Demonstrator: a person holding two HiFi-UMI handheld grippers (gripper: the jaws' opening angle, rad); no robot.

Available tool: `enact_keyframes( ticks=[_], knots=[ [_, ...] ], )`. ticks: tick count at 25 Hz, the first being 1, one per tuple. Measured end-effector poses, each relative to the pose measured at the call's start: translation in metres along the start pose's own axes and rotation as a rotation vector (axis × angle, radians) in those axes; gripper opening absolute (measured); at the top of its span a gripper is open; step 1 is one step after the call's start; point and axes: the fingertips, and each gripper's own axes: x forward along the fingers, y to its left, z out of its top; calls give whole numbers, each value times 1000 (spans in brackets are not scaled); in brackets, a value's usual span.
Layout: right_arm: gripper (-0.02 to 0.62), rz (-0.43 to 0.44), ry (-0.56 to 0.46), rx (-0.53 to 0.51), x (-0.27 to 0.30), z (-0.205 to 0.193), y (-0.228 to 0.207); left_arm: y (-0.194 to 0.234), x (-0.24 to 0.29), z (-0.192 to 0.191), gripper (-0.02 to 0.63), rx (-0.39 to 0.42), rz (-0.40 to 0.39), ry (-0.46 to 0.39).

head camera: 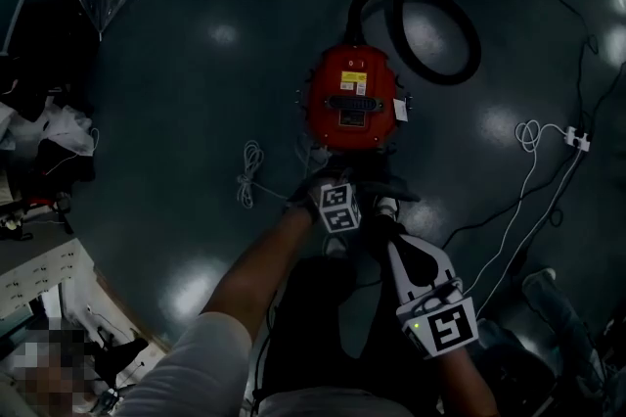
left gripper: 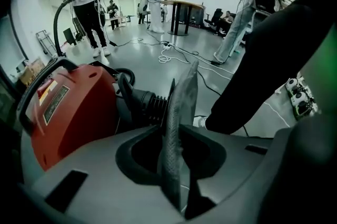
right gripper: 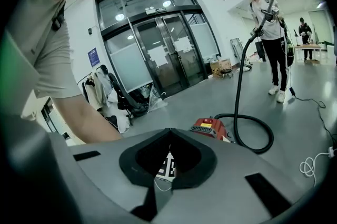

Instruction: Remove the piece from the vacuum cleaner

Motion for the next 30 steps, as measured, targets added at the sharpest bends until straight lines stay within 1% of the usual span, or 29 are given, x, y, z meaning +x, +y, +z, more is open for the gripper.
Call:
enact_keyframes(
  ticks=[1, 3, 7, 9, 12, 16, 19, 23, 27, 30],
  knots=[
    [17, -1, 6, 2, 0, -2, -1, 2, 1, -1, 69, 5, 5, 3],
    [17, -7, 15, 13, -3, -4, -2, 0, 1, -1, 43, 8, -4, 4],
    [17, -15, 29, 23, -10, -5, -1, -13, -4, 2, 28, 6, -42, 2],
    [17, -9, 35, 22, -12, -4, 3, -21, -7, 2, 26, -6, -59, 1],
    [17, 6, 48, 19, -17, -3, 12, -39, -11, 6, 26, 1, -85, -6],
    [17, 9, 45, 18, -29, 6, 23, -50, -32, 12, 26, -48, -77, -34],
    [17, 10, 39, 11, -45, 21, 36, -58, -71, 21, 26, -61, -48, -51],
    [17, 23, 10, -30, -74, 56, 67, -80, -140, 40, 27, -71, -23, -77],
    [17, 26, 8, -41, -110, 91, 103, -106, -220, 70, 27, -71, -7, -114],
    [17, 45, 3, -45, -136, 116, 132, -126, -276, 96, 26, -48, 11, -139]
  ],
)
